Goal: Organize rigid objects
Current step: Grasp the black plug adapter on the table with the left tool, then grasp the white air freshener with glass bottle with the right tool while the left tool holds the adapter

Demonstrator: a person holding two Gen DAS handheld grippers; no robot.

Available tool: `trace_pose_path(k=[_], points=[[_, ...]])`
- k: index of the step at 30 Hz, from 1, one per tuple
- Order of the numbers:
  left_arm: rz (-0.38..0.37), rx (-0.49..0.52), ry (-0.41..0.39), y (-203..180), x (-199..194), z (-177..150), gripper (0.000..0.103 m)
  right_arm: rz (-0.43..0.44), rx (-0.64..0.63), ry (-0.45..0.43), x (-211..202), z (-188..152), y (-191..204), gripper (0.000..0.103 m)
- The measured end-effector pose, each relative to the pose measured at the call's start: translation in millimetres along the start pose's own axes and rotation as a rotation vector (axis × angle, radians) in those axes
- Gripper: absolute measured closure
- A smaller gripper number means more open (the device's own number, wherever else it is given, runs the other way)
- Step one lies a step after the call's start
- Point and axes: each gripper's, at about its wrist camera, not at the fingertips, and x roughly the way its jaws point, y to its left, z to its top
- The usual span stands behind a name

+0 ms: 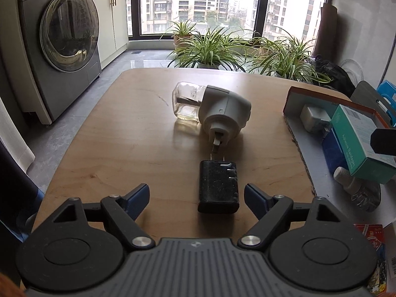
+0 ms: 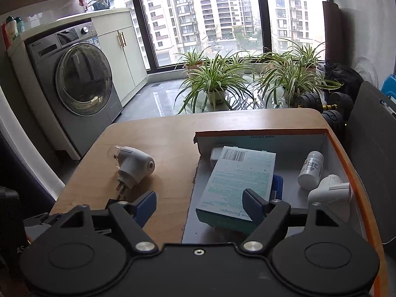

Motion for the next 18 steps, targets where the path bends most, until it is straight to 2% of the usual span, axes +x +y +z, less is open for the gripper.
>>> trace_pose_path(k=[2, 4, 5, 6, 9, 14, 18], points=[[-0.001, 0.009, -0.006, 0, 5, 0, 0.027, 0.005, -0.003, 0.006, 4, 1, 0, 0.013], [-0.017, 0.030, -0.026, -1, 5, 0, 0.044, 0.024, -0.005, 0.012, 8, 4, 2, 0.013], [-0.029, 0.033, -0.032, 0, 4, 0, 0.058, 0.036, -0.008, 0.017, 12, 5, 4, 0.013], [-0.040, 0.032, -0.036, 2, 3, 1, 0.066, 0.053, -0.015, 0.026, 16, 8, 7, 0.012], [-0.072, -0.003, -0.036, 11, -1, -2, 0.067, 0.102, -0.055, 0.052, 32, 17, 23, 0.012], [-0.062, -0.053, -0.044, 28, -13, -9, 0.067, 0.185, -0.063, 0.130, 72, 34, 50, 0.009], [-0.043, -0.090, -0.061, 42, -25, -11, 0.067, 0.177, -0.097, 0.185, 112, 46, 73, 0.008]])
